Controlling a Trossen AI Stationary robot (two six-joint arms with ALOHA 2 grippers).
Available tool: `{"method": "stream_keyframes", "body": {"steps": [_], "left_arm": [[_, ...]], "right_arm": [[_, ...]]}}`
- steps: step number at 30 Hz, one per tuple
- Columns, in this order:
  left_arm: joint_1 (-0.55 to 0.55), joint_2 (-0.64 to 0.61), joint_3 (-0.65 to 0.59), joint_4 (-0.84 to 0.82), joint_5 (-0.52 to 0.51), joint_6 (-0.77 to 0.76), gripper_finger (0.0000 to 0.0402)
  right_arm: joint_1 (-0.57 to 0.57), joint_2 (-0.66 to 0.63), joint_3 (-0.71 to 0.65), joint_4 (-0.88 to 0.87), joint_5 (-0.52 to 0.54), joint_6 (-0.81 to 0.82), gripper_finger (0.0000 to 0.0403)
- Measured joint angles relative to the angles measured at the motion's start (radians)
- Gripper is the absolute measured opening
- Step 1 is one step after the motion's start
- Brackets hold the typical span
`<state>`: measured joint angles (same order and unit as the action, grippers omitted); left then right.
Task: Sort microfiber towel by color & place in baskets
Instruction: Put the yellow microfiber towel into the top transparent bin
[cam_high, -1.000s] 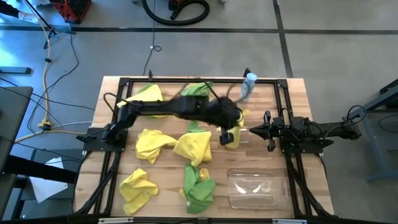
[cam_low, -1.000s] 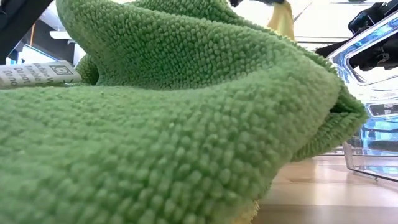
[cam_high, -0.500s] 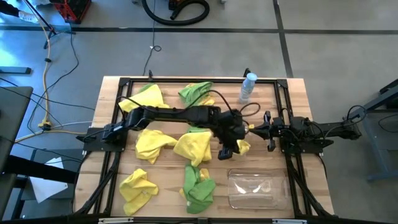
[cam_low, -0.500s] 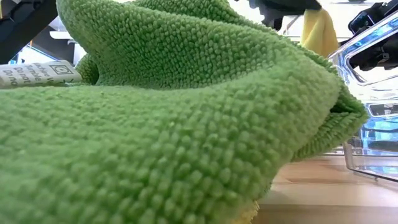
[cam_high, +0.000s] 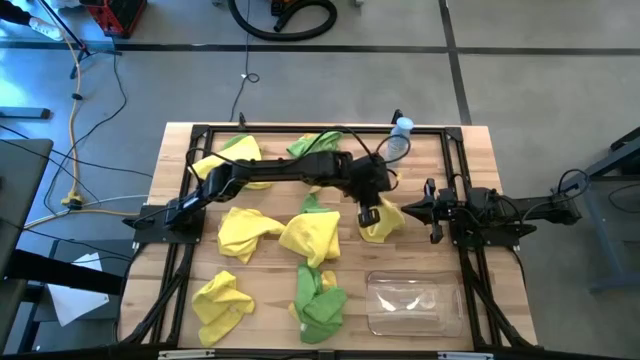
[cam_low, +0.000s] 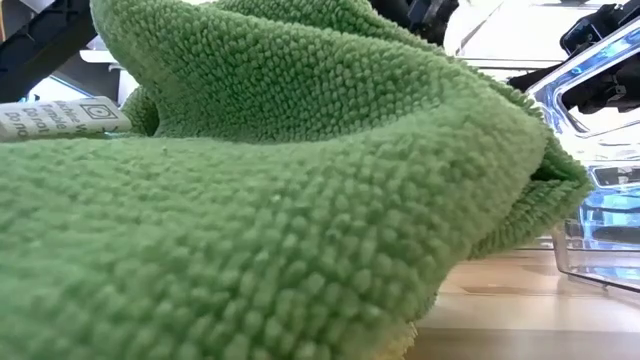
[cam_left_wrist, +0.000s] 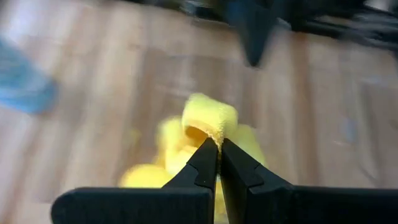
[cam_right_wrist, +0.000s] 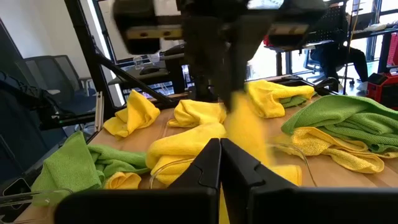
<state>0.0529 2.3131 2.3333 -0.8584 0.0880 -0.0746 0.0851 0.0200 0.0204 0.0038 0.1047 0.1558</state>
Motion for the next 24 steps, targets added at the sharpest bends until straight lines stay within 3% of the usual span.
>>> {"method": "stream_keyframes", "body": {"steps": [6,13,24], "left_arm": [[-0.032,0.077,0.000,0.018,0.039,0.132,0.0000],[-0.049,0.137,0.000,0.077,0.036,0.182,0.0009],[0.008,0.137,0.000,0.066,0.056,0.205,0.0096]], "right_arm": [[0.000,0.000,0.000,0.000,0.000,0.000,0.0000],[0.000,0.002,0.000,0.000,0.000,0.000,0.0000],[0.000,0.000,0.000,0.000,0.000,0.000,0.0000]]}}
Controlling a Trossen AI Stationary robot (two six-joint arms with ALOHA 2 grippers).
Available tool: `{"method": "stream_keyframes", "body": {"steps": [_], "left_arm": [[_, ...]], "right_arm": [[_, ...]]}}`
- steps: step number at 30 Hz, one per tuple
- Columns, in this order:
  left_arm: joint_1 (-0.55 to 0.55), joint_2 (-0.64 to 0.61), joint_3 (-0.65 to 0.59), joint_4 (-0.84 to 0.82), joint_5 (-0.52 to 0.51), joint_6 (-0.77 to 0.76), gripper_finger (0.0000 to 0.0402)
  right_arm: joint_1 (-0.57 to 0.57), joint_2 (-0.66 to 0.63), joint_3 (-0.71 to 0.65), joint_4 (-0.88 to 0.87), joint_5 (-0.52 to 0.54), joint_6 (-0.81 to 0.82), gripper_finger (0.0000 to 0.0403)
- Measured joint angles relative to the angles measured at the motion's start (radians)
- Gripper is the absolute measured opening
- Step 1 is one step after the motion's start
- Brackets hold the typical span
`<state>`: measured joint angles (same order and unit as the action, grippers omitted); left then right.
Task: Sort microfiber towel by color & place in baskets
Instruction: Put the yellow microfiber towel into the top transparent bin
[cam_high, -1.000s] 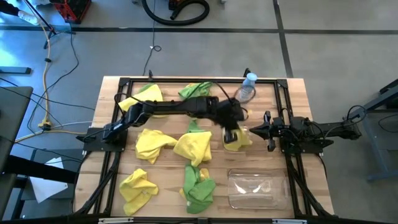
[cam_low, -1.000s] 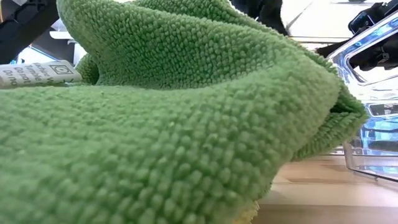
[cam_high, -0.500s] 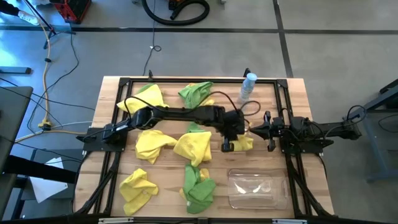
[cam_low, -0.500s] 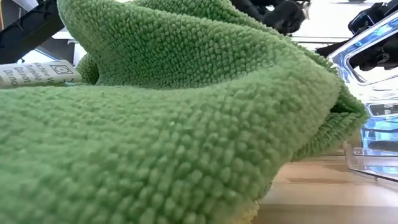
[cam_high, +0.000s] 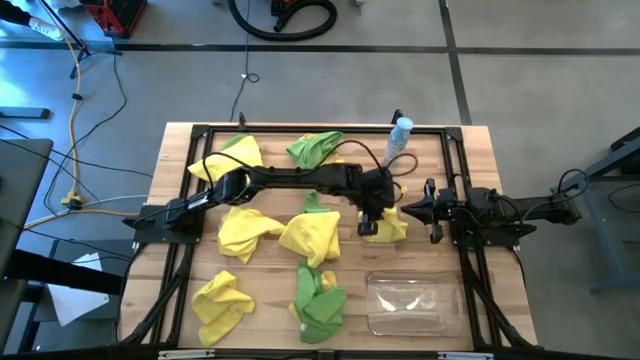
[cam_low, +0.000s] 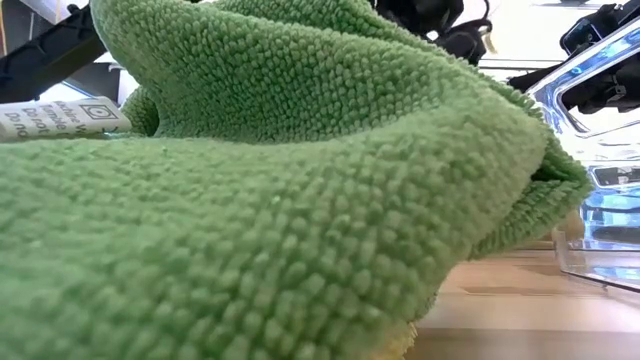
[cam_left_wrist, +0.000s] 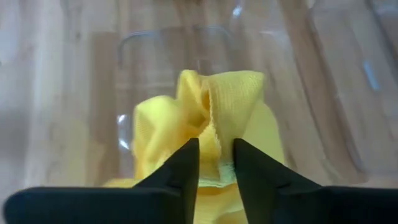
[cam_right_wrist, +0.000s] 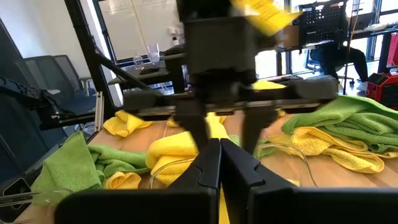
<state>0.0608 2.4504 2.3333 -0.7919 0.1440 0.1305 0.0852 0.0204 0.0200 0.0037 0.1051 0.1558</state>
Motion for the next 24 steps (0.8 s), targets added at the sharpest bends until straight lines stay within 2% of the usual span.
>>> {"method": "stream_keyframes", "body": {"steps": [4,18,21,24], "left_arm": [[0.014,-0.005,0.000,-0.006,0.000,0.006,0.0111],[0.024,-0.045,0.010,-0.003,-0.008,-0.053,0.0113],[0.026,-0.045,0.010,0.003,-0.008,-0.103,0.0113],[0.026,-0.045,0.010,0.004,-0.008,-0.215,0.0113]], "right_arm": [[0.000,0.000,0.000,0.000,0.000,0.000,0.0000],[0.000,0.000,0.000,0.000,0.000,0.000,0.0000],[0.000,0.000,0.000,0.000,0.000,0.000,0.0000],[0.000,0.000,0.000,0.000,0.000,0.000,0.0000]]}}
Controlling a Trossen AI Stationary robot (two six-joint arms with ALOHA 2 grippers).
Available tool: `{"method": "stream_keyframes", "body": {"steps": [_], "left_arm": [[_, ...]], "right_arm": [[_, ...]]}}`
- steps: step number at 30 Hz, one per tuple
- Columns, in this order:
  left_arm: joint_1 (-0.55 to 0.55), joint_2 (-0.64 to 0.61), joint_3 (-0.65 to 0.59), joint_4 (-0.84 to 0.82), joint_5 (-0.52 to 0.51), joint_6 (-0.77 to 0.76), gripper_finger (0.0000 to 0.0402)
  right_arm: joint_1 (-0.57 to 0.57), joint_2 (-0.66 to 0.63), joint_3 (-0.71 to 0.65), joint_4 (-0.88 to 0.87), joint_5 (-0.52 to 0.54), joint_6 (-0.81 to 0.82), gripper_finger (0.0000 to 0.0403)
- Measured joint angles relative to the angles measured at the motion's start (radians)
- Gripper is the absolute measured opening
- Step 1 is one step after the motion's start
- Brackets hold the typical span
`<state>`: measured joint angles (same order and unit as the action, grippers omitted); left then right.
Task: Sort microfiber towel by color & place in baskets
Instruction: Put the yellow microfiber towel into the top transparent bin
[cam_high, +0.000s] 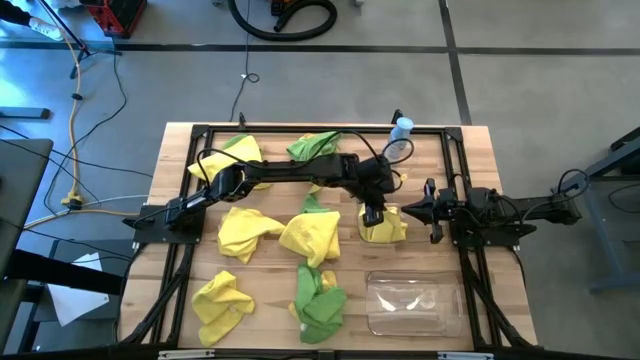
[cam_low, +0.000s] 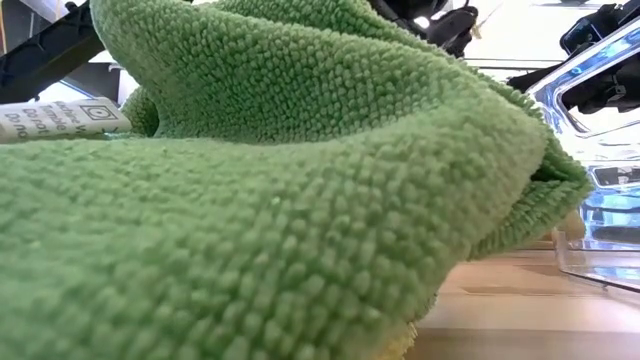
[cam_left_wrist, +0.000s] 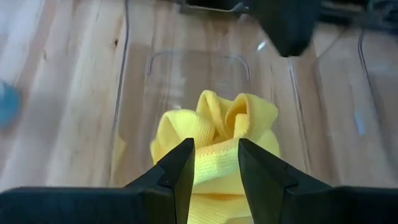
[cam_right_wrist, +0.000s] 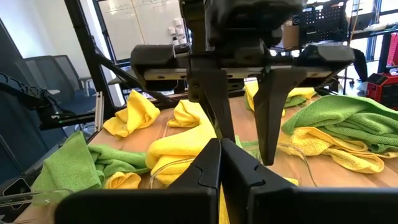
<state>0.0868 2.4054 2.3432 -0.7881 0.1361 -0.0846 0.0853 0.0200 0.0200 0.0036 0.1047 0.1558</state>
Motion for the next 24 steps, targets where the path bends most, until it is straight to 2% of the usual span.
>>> {"method": "stream_keyframes", "body": {"steps": [3,7,11,14,24], "left_arm": [[0.004,-0.006,0.000,-0.006,0.003,-0.128,0.0113],[0.013,-0.047,0.000,-0.008,0.011,-0.174,0.0113],[0.015,-0.119,0.000,-0.016,0.000,-0.167,0.0113],[0.013,-0.179,0.000,-0.038,-0.057,-0.157,0.0113],[-0.007,-0.314,-0.001,-0.286,-0.147,-0.045,0.0113]], "right_arm": [[0.000,0.000,0.000,0.000,0.000,0.000,0.0000],[0.000,0.000,0.000,0.000,0.000,0.000,0.0000],[0.000,0.000,0.000,0.002,0.014,0.000,0.0000],[0.000,0.000,0.000,0.008,0.027,0.033,0.0000],[0.000,0.000,0.000,0.015,0.029,0.155,0.0000]]}}
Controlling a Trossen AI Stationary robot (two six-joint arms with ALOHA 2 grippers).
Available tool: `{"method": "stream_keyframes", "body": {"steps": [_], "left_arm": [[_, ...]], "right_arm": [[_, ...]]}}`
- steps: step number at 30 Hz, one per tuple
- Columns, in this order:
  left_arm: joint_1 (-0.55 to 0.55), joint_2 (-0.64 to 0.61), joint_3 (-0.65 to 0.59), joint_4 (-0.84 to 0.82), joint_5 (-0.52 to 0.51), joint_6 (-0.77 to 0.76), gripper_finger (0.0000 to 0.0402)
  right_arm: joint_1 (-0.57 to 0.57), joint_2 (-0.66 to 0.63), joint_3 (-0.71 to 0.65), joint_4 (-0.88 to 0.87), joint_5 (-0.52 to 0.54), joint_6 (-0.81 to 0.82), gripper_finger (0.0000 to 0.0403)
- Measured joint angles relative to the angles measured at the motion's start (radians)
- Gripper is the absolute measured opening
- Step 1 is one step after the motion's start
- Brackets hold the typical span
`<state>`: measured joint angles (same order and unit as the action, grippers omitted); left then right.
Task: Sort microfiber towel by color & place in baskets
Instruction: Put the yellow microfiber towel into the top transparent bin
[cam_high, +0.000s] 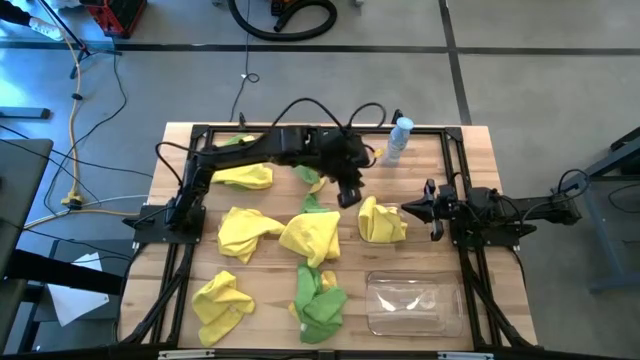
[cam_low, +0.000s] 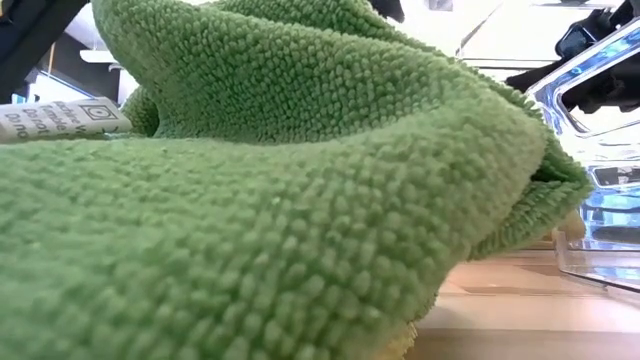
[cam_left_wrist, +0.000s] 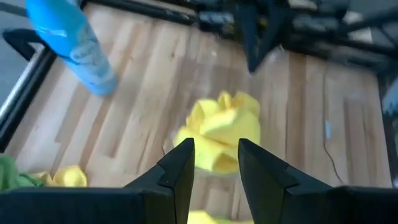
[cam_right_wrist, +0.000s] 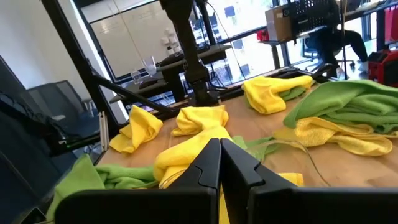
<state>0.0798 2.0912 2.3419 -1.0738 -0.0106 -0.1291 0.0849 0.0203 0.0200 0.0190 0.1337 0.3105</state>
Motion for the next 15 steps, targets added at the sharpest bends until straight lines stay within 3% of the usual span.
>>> {"method": "stream_keyframes", "body": {"steps": [4,8,15], "left_arm": [[-0.021,-0.005,-0.046,-0.002,0.006,0.055,0.0113],[-0.039,-0.017,-0.167,0.002,0.005,0.083,0.0113],[-0.057,-0.237,-0.608,0.296,0.044,0.078,0.0113]], "right_arm": [[0.000,0.000,0.000,0.006,0.006,-0.002,0.0000],[0.000,0.003,-0.001,0.074,0.029,0.052,0.0000],[0.001,0.072,0.050,0.191,0.152,0.082,0.0000]]}}
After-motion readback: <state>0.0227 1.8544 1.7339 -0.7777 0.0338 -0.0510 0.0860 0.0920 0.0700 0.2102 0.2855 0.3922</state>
